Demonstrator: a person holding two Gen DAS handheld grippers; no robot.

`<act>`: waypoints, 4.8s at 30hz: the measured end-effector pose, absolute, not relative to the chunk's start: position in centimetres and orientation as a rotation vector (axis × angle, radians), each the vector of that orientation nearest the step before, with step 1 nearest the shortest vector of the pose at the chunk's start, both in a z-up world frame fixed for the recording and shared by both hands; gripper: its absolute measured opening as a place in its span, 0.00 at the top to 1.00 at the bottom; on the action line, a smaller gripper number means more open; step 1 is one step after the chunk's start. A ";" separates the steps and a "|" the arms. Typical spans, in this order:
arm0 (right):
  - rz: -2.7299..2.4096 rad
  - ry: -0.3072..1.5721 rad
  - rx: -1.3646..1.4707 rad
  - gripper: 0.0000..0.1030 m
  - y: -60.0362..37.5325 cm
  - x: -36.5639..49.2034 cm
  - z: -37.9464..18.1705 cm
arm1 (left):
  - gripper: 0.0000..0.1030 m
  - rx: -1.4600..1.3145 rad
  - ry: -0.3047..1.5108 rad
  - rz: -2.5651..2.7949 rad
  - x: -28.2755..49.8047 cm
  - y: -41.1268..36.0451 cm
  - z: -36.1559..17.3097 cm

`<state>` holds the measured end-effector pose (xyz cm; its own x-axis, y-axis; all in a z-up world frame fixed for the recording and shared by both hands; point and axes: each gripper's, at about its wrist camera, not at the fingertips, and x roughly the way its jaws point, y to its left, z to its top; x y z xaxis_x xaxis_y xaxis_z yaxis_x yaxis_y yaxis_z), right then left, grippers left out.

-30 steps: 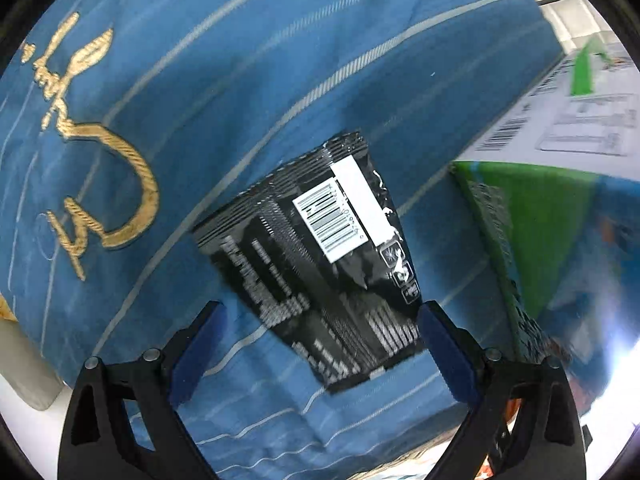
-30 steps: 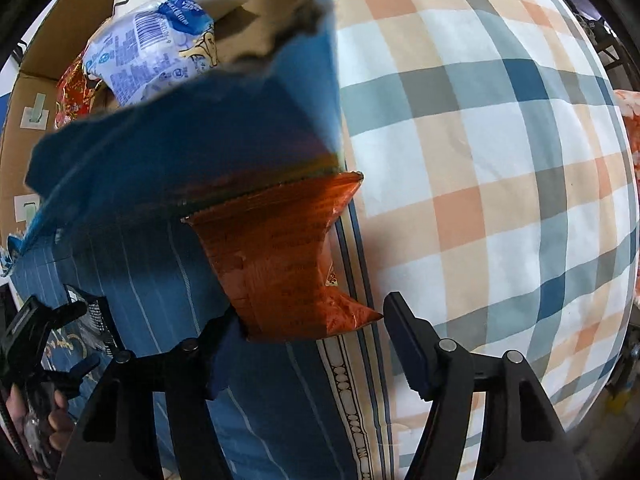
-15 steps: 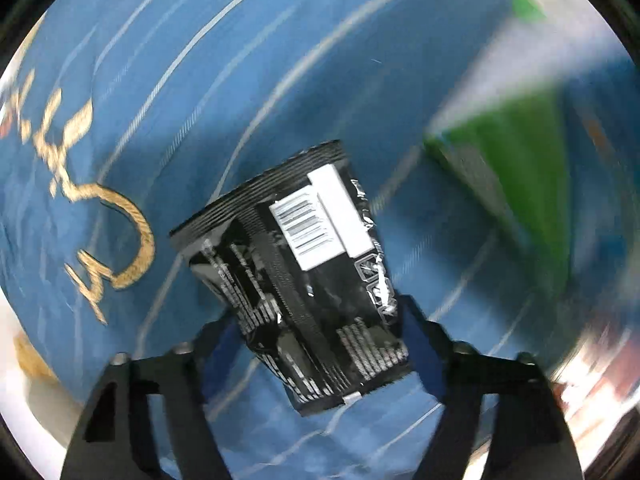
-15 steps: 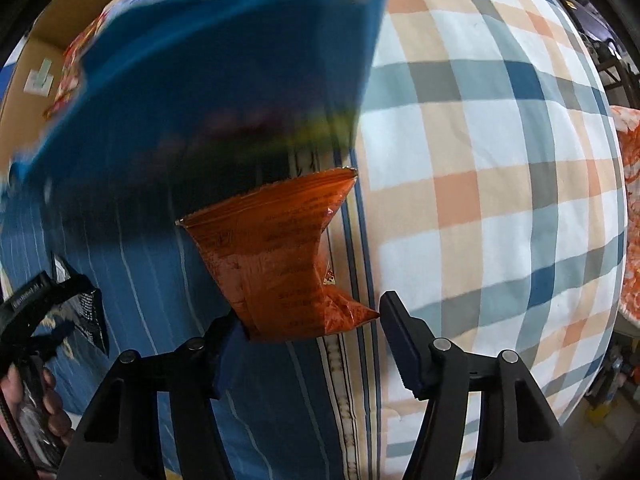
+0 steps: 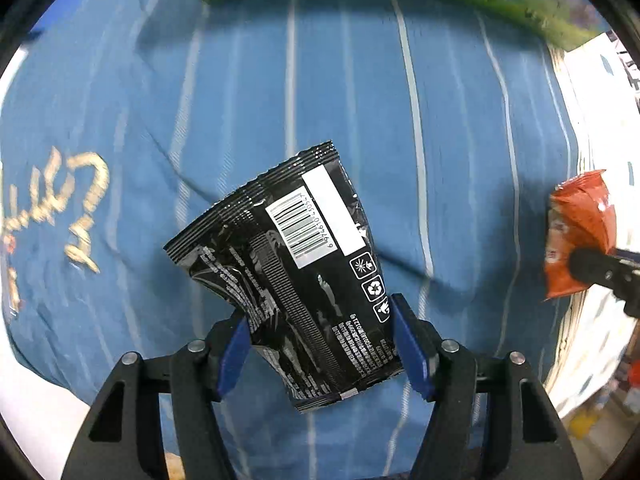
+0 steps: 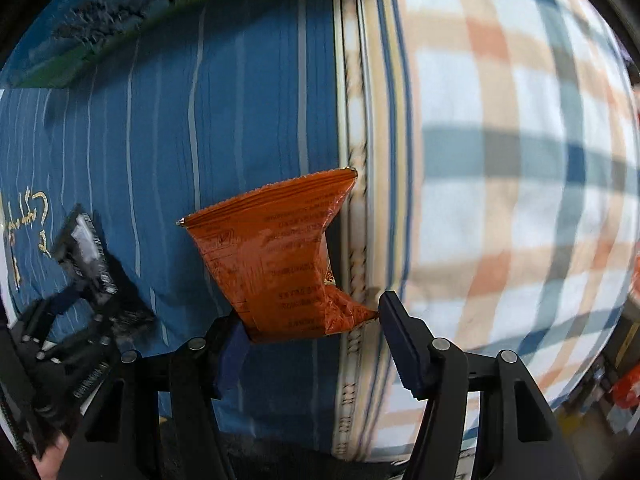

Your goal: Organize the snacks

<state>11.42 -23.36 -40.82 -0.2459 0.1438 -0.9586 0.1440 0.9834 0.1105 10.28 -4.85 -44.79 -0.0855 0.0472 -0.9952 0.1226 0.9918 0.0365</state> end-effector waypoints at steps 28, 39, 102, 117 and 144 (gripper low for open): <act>-0.011 1.679 0.168 0.60 -20.3 9.0 -36.8 | 0.48 0.133 1.427 0.035 10.7 -5.4 -38.2; 0.041 1.442 0.167 0.60 -20.3 7.5 -24.5 | 0.48 0.097 1.227 -0.053 12.0 -4.7 -26.2; 0.175 1.738 0.255 0.57 -15.6 37.9 -38.6 | 0.46 -0.009 1.820 -0.219 40.5 -2.8 -40.2; 0.142 1.685 0.194 0.47 -16.2 38.0 -35.3 | 0.45 -0.021 1.730 -0.213 38.2 -1.8 -33.7; -0.014 1.388 0.151 0.00 -21.0 28.3 -21.9 | 0.01 0.004 1.306 -0.103 30.4 -1.2 -20.9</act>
